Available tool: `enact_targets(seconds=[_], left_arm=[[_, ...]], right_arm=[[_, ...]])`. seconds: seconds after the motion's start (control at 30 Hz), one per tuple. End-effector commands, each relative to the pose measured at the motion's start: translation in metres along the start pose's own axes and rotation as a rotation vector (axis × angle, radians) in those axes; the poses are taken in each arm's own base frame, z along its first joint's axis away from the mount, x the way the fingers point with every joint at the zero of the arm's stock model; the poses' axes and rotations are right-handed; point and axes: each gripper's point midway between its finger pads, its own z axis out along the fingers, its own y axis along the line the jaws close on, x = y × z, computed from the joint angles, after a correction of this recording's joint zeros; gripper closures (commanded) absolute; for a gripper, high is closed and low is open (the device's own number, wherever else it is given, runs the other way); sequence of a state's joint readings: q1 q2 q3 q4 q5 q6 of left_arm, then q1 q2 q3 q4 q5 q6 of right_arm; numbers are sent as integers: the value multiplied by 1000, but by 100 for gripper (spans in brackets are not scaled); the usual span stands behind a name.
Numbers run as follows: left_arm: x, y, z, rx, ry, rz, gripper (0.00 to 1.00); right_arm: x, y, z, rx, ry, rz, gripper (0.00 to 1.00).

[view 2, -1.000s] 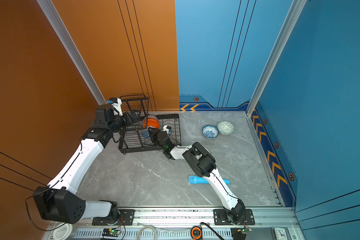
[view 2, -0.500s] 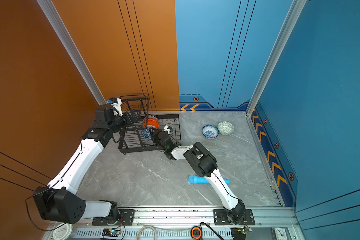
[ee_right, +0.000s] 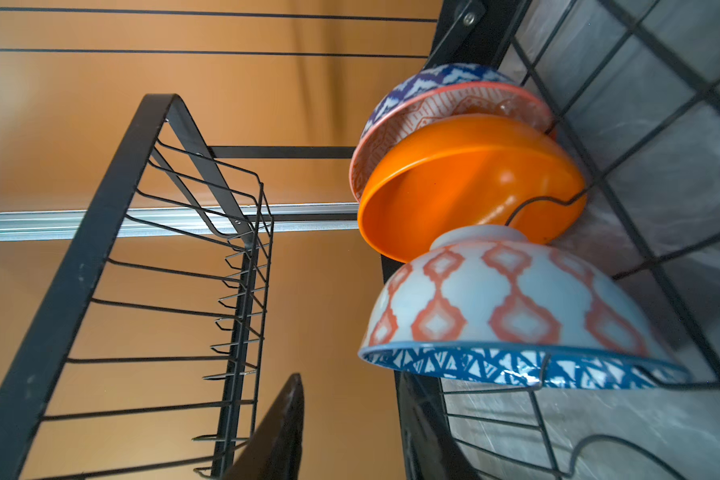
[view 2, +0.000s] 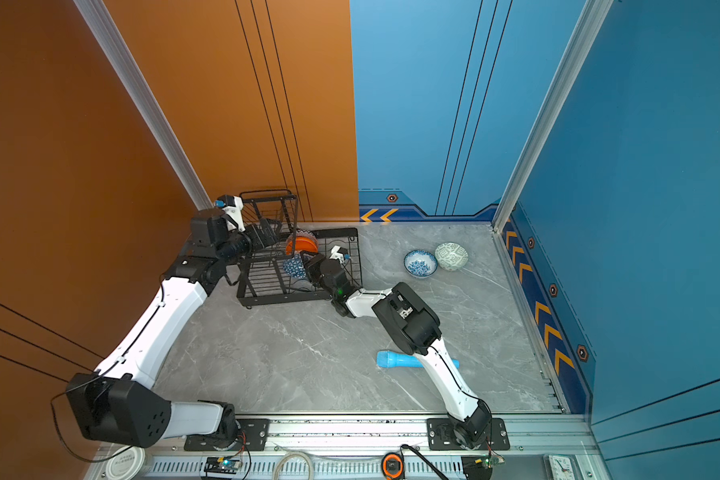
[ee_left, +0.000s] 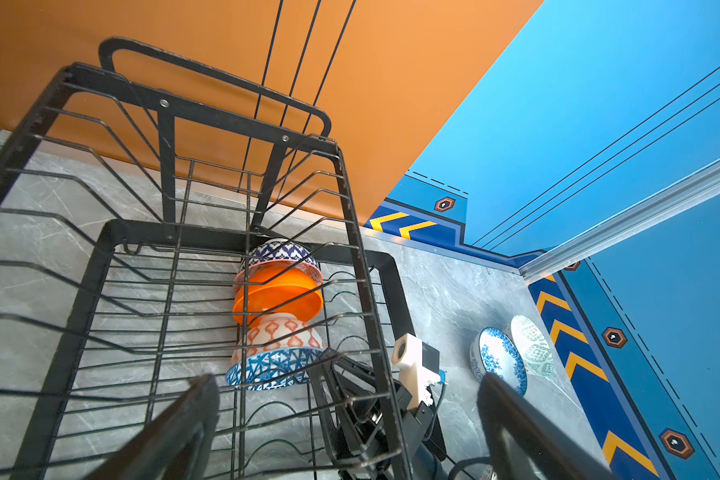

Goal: Load the bowls into the dish rack
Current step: 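Press the triangle bowl into the rack slots beside the orange bowl with the right gripper, then open the right gripper off the bowl and withdraw while the left releases the rack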

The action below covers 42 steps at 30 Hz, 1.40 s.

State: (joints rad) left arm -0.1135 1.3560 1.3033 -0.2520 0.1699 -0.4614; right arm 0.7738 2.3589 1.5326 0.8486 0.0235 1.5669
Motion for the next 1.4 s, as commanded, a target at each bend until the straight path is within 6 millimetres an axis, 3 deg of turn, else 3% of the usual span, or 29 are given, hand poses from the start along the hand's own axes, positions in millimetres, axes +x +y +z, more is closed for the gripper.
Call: enact_targets(seconds=[0.0,0.53,0.67,0.87,0.9,1.1,1.37], left_arm=[[11,8,1,-10,34,-14,2],[7,7,-3,-5,16,-16,2],[5,3,-2,8,17,-20,2],[11,-22,1,44,28,21,2],[12,-26,3,50,36,24,2],[25,-55,2,69,71,80,2],[58,-102,9,127,130,157,2]], right_arm=[[-12,26,-9,-34,-26,-33,60],[-36,36,-32,-16,-83,-86,42],[-46,44,-43,-5,-108,-127,31],[-52,76,-63,-8,-119,-188,7],[-69,81,-67,-3,-144,-197,1],[-92,98,-96,77,-170,-283,0],[-126,123,-161,207,-231,-463,0]])
